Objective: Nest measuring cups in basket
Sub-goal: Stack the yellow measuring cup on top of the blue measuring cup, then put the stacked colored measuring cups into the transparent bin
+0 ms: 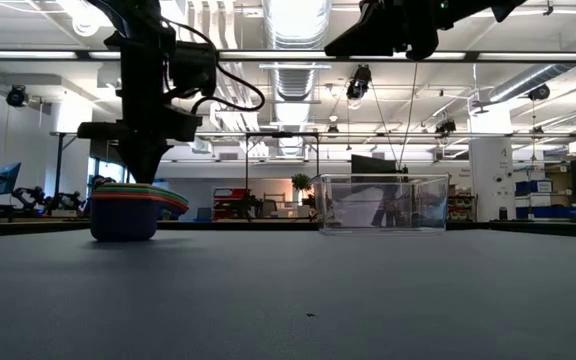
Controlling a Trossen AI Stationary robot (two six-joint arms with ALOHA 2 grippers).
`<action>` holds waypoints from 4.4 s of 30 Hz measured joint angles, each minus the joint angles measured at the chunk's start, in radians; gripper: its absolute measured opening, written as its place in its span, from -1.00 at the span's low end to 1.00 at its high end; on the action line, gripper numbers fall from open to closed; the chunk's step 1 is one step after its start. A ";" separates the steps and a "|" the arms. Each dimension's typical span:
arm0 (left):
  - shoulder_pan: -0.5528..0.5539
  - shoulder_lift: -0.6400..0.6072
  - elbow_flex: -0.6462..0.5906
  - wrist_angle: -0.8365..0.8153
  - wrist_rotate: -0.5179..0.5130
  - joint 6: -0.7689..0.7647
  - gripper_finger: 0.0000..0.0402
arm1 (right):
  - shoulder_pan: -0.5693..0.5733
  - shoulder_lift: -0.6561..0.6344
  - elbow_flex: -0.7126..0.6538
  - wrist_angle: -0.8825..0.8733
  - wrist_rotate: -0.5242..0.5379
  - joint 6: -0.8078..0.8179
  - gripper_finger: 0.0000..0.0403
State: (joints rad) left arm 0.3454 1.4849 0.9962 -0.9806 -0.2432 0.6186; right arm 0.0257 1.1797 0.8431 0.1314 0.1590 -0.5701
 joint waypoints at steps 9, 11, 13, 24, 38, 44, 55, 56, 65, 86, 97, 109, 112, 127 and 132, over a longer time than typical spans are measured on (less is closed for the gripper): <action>0.000 0.000 0.000 0.017 0.000 0.016 -1.00 | 0.000 0.000 0.000 0.000 0.000 0.000 -0.96; 0.000 0.000 0.000 0.024 0.000 0.020 -1.00 | 0.000 0.000 0.000 0.000 0.000 0.000 -0.96; 0.000 0.000 0.000 0.028 0.000 0.020 -1.00 | 0.000 0.000 0.000 0.000 0.000 0.000 -0.96; 0.000 0.000 0.000 -0.033 0.000 -0.051 -1.00 | 0.000 0.000 0.000 0.000 0.000 0.000 -0.96; -0.003 -0.012 0.121 0.013 0.055 -0.296 -1.00 | 0.000 0.000 0.000 0.000 0.000 0.000 -0.96; -0.010 -0.012 0.166 0.158 0.209 -0.596 -1.00 | 0.000 0.000 0.000 0.000 0.000 0.001 -0.96; -0.055 0.049 0.142 0.238 0.208 -0.792 -1.00 | 0.000 0.000 0.000 -0.001 0.000 0.000 -0.96; -0.058 0.066 0.141 0.238 0.207 -0.802 -1.00 | 0.000 0.000 0.000 -0.001 0.000 0.000 -0.96; -0.056 0.176 0.141 0.221 0.135 -0.844 -1.00 | 0.000 0.000 0.000 0.000 0.000 0.001 -0.96; -0.049 0.185 0.140 0.117 -0.004 -0.841 -1.00 | 0.000 0.000 0.000 0.000 0.000 0.001 -0.96; -0.048 0.185 0.140 0.105 -0.035 -0.841 -1.00 | 0.000 0.000 0.000 -0.001 0.000 0.001 -0.96; -0.051 0.184 0.155 0.100 -0.028 -0.841 -1.00 | 0.000 0.000 0.000 -0.001 0.000 0.000 -0.96; -0.062 0.171 0.188 0.097 -0.006 -0.824 -1.00 | 0.000 0.000 0.000 -0.001 0.000 0.001 -0.96; -0.276 -0.096 0.218 0.257 0.026 -0.636 -1.00 | 0.000 0.000 0.000 -0.021 -0.071 -0.004 -0.96; -0.368 -0.210 0.167 0.358 0.053 -0.535 -1.00 | -0.003 -0.003 0.000 -0.022 -0.081 0.005 -0.96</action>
State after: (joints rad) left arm -0.0223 1.2744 1.1632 -0.6222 -0.1904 0.0840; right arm 0.0231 1.1763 0.8429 0.1098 0.0784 -0.5647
